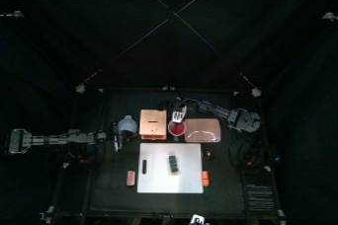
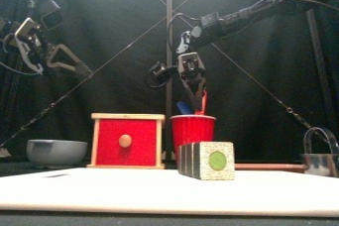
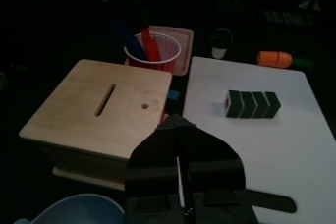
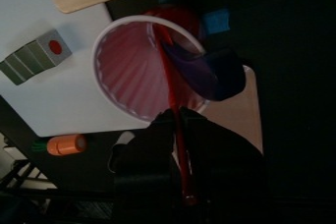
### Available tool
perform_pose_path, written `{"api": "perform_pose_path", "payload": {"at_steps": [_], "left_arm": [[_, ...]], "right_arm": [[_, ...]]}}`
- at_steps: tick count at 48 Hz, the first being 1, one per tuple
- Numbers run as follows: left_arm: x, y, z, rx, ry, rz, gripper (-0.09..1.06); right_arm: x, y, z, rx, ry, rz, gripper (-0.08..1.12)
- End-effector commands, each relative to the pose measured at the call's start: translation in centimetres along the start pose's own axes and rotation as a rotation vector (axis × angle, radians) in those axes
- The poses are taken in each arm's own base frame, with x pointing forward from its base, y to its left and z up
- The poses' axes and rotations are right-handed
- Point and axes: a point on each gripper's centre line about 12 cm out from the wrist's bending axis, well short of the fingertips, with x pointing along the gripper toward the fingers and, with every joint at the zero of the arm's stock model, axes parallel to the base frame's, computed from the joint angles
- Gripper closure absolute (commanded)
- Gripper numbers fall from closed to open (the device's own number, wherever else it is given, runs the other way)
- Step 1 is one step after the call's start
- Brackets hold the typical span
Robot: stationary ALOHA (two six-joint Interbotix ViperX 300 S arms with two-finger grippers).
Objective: Place sushi on board then cut the sushi with the knife then place the pieces on the plate
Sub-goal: Grasp knife edge with left hand
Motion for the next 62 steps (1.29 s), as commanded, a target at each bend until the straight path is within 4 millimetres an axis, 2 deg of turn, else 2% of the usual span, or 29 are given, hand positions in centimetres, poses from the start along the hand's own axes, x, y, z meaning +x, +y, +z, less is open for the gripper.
{"api": "perform_pose_path", "payload": {"at_steps": [1, 26, 36, 42, 46, 53, 62], "left_arm": [[0.2, 0.1, 0.6, -0.004, -0.015, 0.003, 0.98], [0.1, 0.2, 0.7, -0.012, -0.023, 0.009, 0.98], [-0.1, 0.2, 1.1, -0.009, -0.042, 0.009, 0.98], [-0.3, 0.1, 1.5, -0.013, -0.064, 0.006, 0.98], [-0.3, 0.0, 2.1, -0.011, -0.083, 0.003, 0.98], [-0.2, 0.0, 2.9, -0.008, -0.104, 0.000, 0.97], [-0.2, 0.0, 2.8, -0.011, -0.103, 0.001, 0.98]], "right_arm": [[-2.8, 0.3, -0.5, -0.003, -0.059, -0.023, 0.69], [-10.0, 2.5, -3.7, -0.021, -0.214, -0.049, 0.69], [-13.4, 3.6, -6.4, -0.036, -0.289, -0.079, 0.69], [-15.2, 5.0, -8.6, -0.062, -0.335, -0.101, 0.69], [-15.6, 6.2, -9.8, -0.090, -0.360, -0.118, 0.69], [-15.1, 8.6, -11.6, -0.133, -0.376, -0.148, 0.69], [-15.1, 11.2, -14.1, -0.046, -0.486, -0.151, 0.69]]}}
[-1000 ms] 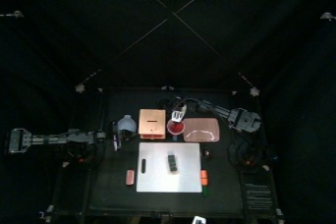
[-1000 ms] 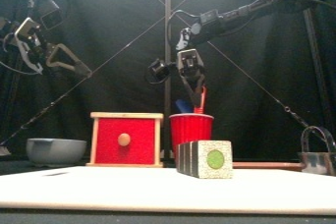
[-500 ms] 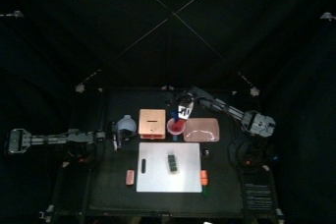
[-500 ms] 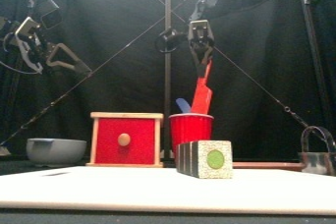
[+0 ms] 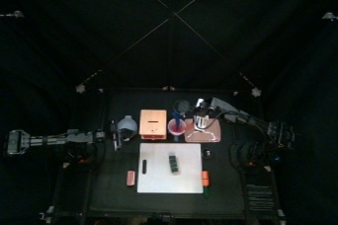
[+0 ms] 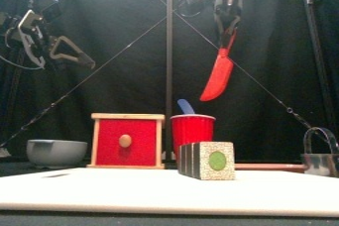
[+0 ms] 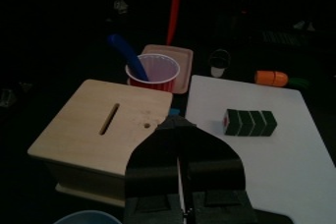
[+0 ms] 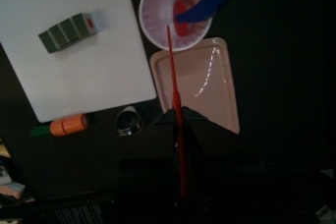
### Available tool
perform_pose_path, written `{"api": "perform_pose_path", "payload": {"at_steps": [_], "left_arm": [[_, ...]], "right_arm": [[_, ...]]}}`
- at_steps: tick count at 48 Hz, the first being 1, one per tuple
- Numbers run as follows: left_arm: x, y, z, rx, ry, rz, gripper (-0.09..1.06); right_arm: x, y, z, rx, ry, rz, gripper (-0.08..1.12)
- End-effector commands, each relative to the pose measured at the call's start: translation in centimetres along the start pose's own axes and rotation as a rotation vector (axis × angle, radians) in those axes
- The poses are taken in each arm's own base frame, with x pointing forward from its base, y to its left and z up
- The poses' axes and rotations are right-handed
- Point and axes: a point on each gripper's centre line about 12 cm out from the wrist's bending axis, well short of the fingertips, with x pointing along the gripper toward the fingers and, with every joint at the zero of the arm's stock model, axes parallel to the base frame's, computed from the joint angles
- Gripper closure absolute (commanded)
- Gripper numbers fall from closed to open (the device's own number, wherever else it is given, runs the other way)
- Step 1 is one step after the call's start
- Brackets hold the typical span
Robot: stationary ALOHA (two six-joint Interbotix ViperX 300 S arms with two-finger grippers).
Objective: Place sushi on board then cut the sushi with the knife then place the pieces on the plate
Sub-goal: Grasp knife edge with left hand
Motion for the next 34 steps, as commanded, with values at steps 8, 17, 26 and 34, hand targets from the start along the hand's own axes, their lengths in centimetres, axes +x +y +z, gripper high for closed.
{"api": "perform_pose_path", "payload": {"at_steps": [8, 17, 26, 34], "left_arm": [[0.3, -0.1, 1.5, 0.006, -0.055, -0.005, 0.97], [0.2, -0.2, 2.2, 0.022, -0.107, -0.010, 0.97], [0.1, -0.8, 3.1, 0.024, -0.181, -0.035, 0.97], [0.0, -1.8, 3.8, 0.016, -0.244, -0.085, 0.96]], "right_arm": [[-2.7, 4.3, -3.0, 0.054, -0.307, 0.022, 0.69], [0.1, 6.9, -5.1, 0.093, -0.456, 0.099, 0.69], [3.0, 8.5, -7.1, 0.005, -0.627, 0.142, 0.69], [5.1, 8.4, -8.5, -0.059, -0.691, 0.127, 0.68]]}}
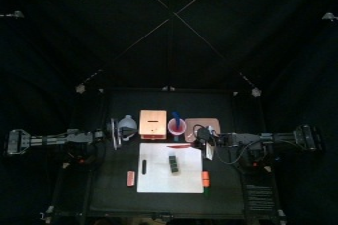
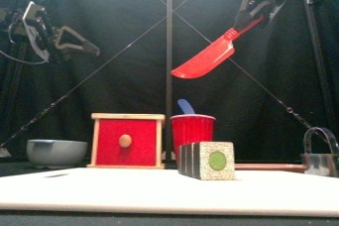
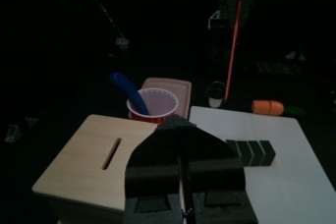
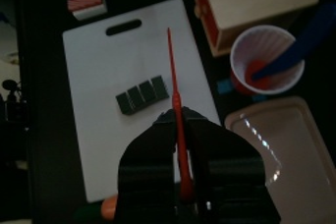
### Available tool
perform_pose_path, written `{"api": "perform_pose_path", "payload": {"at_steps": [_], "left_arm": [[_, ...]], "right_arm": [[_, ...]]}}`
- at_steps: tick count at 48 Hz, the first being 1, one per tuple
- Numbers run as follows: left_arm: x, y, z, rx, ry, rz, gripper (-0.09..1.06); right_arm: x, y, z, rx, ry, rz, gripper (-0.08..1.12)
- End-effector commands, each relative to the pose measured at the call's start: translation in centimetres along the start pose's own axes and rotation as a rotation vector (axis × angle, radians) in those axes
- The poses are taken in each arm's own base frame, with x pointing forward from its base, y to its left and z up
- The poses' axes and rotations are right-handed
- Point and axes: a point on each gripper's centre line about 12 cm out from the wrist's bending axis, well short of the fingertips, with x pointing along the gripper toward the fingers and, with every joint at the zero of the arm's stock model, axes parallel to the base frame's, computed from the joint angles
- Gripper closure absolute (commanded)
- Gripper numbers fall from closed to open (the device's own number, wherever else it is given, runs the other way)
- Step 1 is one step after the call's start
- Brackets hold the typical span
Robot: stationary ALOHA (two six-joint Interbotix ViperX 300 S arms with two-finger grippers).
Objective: Place sushi on board then cut the sushi with the knife then place the pieces on the plate
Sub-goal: Grasp knife edge with left hand
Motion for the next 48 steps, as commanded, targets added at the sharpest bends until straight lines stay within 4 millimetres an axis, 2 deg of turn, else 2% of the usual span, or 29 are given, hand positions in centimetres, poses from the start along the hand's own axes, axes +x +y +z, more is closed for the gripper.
{"api": "perform_pose_path", "payload": {"at_steps": [1, 5, 11, 20, 25, 34, 38, 48], "left_arm": [[0.5, -1.0, 1.7, -0.008, -0.079, -0.043, 0.96], [0.8, -2.0, 2.0, -0.007, -0.093, -0.089, 0.94], [1.5, -3.6, 1.8, -0.011, -0.067, -0.152, 0.84], [2.7, -4.7, -0.2, -0.068, 0.026, -0.167, 0.54], [3.3, -5.0, -1.4, -0.096, 0.085, -0.158, 0.33], [4.9, -5.9, -2.6, -0.094, 0.191, -0.170, 0.05], [5.8, -6.4, -2.8, -0.076, 0.249, -0.184, 0.00], [8.0, -7.2, -3.4, -0.067, 0.363, -0.191, 0.00]], "right_arm": [[0.1, -0.2, -0.8, -0.052, -0.067, 0.005, 0.68], [0.5, -0.3, -1.4, -0.085, -0.071, 0.000, 0.68], [0.8, -0.3, -1.8, -0.131, -0.109, 0.005, 0.68], [2.1, 0.5, -3.6, -0.171, -0.213, 0.084, 0.68], [2.8, 0.5, -4.8, -0.147, -0.240, 0.113, 0.68], [3.5, 0.6, -4.9, -0.097, -0.253, 0.131, 0.69], [3.7, 0.7, -5.0, -0.091, -0.248, 0.132, 0.69], [4.6, 0.6, -5.5, -0.077, -0.218, 0.129, 0.69]]}}
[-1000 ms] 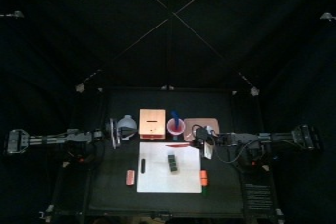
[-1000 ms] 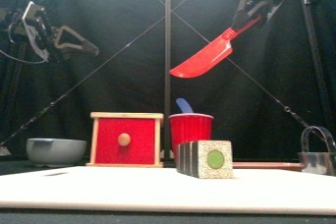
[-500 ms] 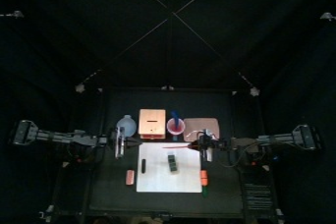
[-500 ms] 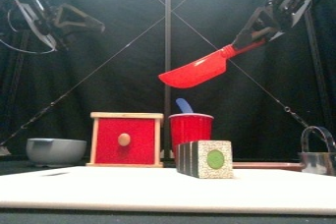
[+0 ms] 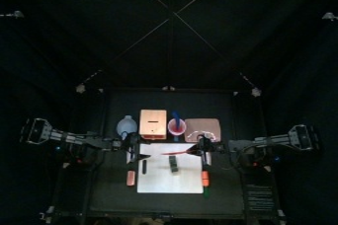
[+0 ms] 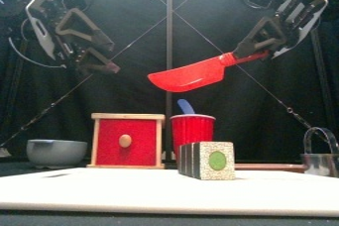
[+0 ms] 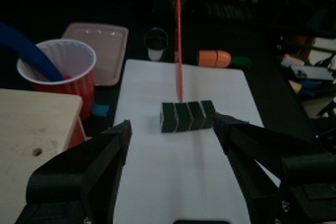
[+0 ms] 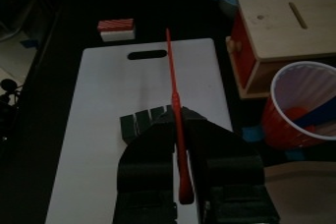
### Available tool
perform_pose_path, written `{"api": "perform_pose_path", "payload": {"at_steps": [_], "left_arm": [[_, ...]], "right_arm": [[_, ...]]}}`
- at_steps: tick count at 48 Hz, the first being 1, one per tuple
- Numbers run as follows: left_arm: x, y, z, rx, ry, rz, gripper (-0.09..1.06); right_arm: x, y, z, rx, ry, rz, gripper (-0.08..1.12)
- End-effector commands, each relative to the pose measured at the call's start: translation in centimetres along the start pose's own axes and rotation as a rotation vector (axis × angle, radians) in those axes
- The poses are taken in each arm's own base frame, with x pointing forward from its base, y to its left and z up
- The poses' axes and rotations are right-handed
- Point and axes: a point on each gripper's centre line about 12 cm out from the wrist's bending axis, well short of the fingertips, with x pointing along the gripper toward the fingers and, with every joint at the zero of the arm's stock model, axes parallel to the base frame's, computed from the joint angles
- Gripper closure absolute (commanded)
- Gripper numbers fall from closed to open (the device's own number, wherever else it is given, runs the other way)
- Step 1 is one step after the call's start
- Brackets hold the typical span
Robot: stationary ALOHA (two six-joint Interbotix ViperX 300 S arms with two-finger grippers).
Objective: Place sushi on board then cut the sushi with the knife then place the pieces on the plate
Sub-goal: Grasp knife edge with left hand
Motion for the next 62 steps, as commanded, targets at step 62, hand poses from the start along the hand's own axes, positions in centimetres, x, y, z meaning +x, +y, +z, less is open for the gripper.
{"api": "perform_pose_path", "payload": {"at_steps": [62], "left_arm": [[9.1, -1.2, -2.0, -0.012, 0.229, 0.000, 0.00]], "right_arm": [[2.9, 0.4, -2.7, 0.058, -0.043, 0.050, 0.69]]}}
